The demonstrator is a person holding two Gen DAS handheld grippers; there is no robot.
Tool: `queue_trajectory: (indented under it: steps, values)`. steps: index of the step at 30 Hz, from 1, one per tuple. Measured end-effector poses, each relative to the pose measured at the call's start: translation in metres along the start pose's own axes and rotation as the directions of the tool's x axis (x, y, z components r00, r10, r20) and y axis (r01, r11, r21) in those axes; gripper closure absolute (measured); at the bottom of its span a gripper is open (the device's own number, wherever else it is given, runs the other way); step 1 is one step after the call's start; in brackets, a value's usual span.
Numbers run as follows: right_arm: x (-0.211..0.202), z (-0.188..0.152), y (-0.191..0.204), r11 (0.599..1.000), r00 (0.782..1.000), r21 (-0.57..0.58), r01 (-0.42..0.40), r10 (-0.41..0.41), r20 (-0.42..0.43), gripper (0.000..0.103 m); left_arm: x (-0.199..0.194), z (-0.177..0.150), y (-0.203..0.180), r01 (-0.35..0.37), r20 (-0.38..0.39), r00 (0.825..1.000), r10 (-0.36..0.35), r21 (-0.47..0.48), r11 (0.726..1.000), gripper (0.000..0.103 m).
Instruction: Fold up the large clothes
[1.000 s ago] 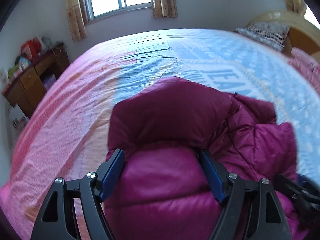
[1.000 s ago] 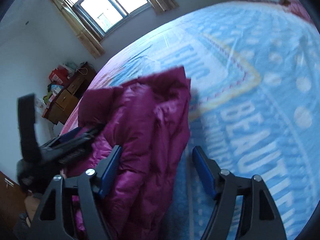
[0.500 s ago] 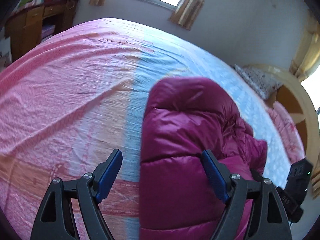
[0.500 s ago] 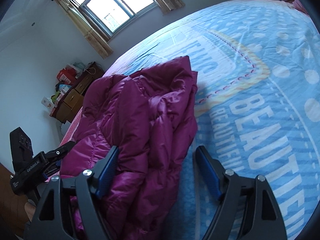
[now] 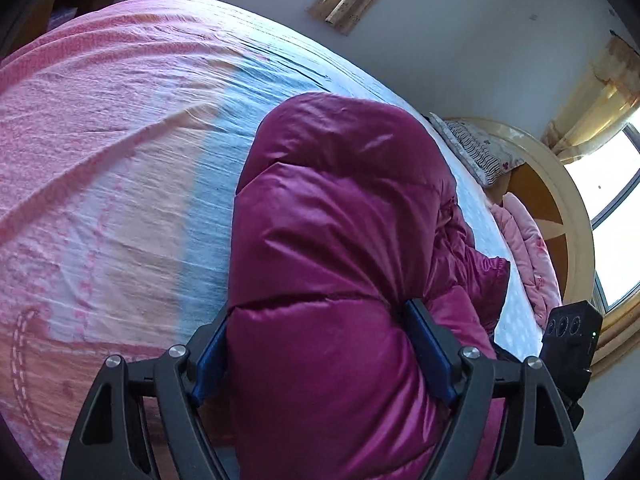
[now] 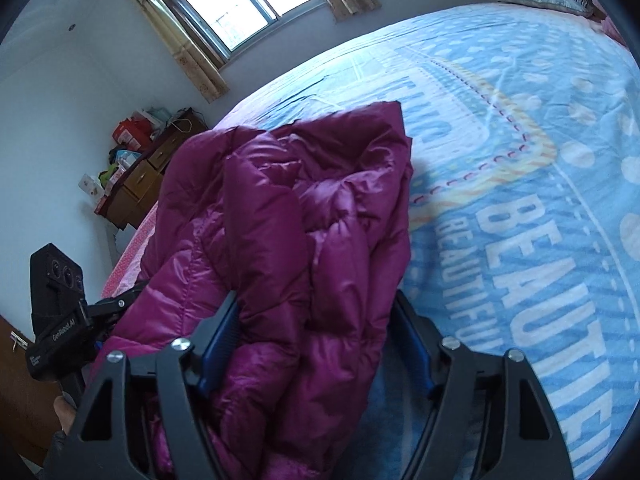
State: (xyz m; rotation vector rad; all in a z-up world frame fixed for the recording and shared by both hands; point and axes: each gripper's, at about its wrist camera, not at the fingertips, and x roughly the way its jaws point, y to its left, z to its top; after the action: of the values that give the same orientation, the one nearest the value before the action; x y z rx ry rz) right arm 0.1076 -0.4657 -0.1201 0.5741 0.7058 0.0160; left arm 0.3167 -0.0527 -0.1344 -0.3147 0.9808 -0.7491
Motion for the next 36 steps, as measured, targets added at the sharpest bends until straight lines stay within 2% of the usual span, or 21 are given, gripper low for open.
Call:
queue_trajectory:
  steps: [2, 6, 8, 10, 12, 18, 22, 24, 27, 29, 31, 33, 36]
  values:
    - [0.002, -0.003, 0.002, 1.000, 1.000, -0.020, -0.021, 0.020, -0.015, 0.057, -0.006, -0.003, -0.011, -0.047, 0.015, 0.999, 0.046, 0.040, 0.998, 0.035]
    - [0.005, -0.007, 0.021, 1.000, 0.999, 0.002, 0.007, -0.007, -0.032, 0.068, -0.026, -0.016, -0.041, -0.182, 0.066, 0.983, 0.174, 0.163, 0.970, 0.047]
    - [0.003, -0.014, 0.045, 0.999, 0.999, -0.025, 0.027, -0.028, -0.031, 0.074, -0.042, -0.024, -0.045, -0.217, 0.081, 0.975, 0.206, 0.180, 0.959, 0.051]
    - [-0.005, -0.026, 0.057, 0.999, 0.999, -0.037, 0.022, -0.024, -0.033, 0.076, -0.063, -0.033, -0.046, -0.249, 0.098, 0.967, 0.234, 0.186, 0.950, 0.053]
    - [-0.014, -0.041, 0.065, 1.000, 0.999, -0.010, -0.015, 0.015, -0.037, 0.077, -0.081, -0.043, -0.045, -0.295, 0.114, 0.954, 0.277, 0.199, 0.934, 0.054]
    - [-0.039, -0.092, 0.093, 0.992, 0.991, -0.014, -0.129, 0.129, -0.047, 0.078, -0.140, -0.069, -0.017, -0.421, 0.163, 0.904, 0.394, 0.186, 0.888, 0.054]
    - [-0.044, -0.114, 0.124, 0.979, 0.980, -0.076, -0.188, 0.182, -0.077, 0.078, -0.184, -0.083, 0.003, -0.496, 0.217, 0.860, 0.462, 0.145, 0.856, 0.054]
    - [-0.043, -0.119, 0.140, 0.969, 0.973, -0.110, -0.221, 0.211, -0.093, 0.078, -0.205, -0.089, 0.014, -0.538, 0.245, 0.829, 0.502, 0.110, 0.836, 0.054]
    - [-0.037, -0.125, 0.170, 0.945, 0.959, -0.180, -0.274, 0.255, -0.126, 0.078, -0.236, -0.094, 0.032, -0.604, 0.284, 0.773, 0.567, 0.055, 0.795, 0.054]
    - [-0.030, -0.130, 0.189, 0.925, 0.948, -0.221, -0.308, 0.280, -0.149, 0.078, -0.254, -0.095, 0.048, -0.648, 0.302, 0.727, 0.617, 0.007, 0.761, 0.053]
    - [-0.022, -0.135, 0.205, 0.905, 0.938, -0.259, -0.338, 0.302, -0.169, 0.078, -0.264, -0.094, 0.064, -0.675, 0.304, 0.694, 0.652, -0.038, 0.736, 0.054]
    - [-0.014, -0.139, 0.220, 0.881, 0.929, -0.304, -0.363, 0.319, -0.186, 0.078, -0.275, -0.096, 0.083, -0.689, 0.300, 0.674, 0.675, -0.074, 0.721, 0.053]
    - [0.000, -0.146, 0.236, 0.858, 0.928, -0.357, -0.368, 0.316, -0.197, 0.079, -0.279, -0.095, 0.107, -0.707, 0.294, 0.648, 0.702, -0.110, 0.699, 0.053]
